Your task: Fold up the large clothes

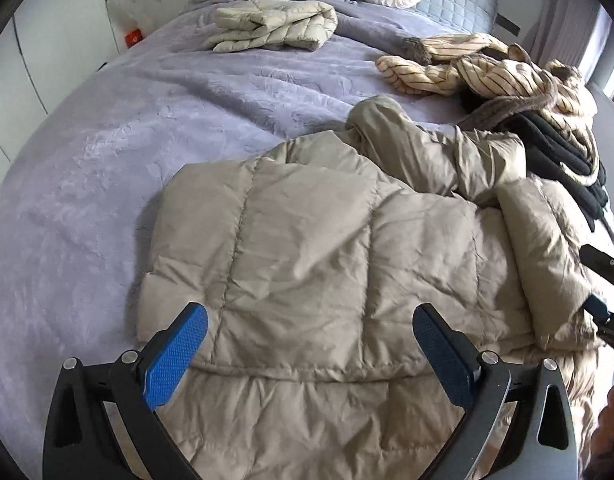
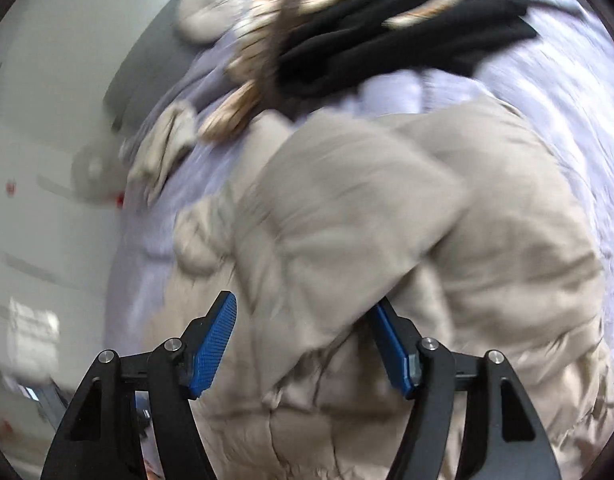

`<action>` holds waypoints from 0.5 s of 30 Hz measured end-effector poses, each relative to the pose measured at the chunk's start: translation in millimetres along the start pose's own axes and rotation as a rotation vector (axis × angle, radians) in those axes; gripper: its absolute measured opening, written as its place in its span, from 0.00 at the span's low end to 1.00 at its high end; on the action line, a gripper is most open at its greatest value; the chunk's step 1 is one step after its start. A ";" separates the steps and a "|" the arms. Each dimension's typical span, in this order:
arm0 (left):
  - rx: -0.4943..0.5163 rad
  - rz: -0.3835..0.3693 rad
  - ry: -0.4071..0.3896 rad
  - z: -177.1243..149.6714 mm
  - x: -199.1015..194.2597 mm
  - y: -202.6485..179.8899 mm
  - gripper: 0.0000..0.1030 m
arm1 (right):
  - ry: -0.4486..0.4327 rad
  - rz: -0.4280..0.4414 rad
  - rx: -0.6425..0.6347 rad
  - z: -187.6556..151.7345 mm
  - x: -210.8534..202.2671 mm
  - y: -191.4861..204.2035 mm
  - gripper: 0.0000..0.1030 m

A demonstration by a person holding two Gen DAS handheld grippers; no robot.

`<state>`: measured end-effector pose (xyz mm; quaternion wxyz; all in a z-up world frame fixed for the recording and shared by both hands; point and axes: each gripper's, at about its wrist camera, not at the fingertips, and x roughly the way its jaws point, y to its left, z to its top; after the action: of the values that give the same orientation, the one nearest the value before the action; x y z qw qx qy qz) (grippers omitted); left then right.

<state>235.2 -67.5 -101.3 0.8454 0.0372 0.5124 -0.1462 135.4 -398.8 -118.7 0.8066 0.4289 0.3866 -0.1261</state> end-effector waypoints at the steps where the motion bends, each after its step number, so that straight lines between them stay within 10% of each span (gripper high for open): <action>1: -0.006 -0.004 -0.002 1.3 0.5 3.2 1.00 | -0.008 0.014 0.037 4.3 0.9 -3.2 0.49; 2: -0.011 -0.012 -0.004 2.8 1.1 6.6 1.00 | -0.014 0.021 0.062 8.6 1.2 -5.2 0.24; 4: -0.028 -0.036 -0.007 6.5 1.4 16.1 1.00 | -0.029 0.036 0.064 14.1 -0.4 -1.6 0.12; 15: -0.217 -0.338 -0.025 22.9 -2.0 82.8 1.00 | 0.157 0.029 -0.547 -66.9 59.6 151.3 0.16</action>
<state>277.5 7.1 -95.9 0.8140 -0.1426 0.5138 -0.2306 221.8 -247.6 -94.7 0.8616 0.2093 0.4616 0.0280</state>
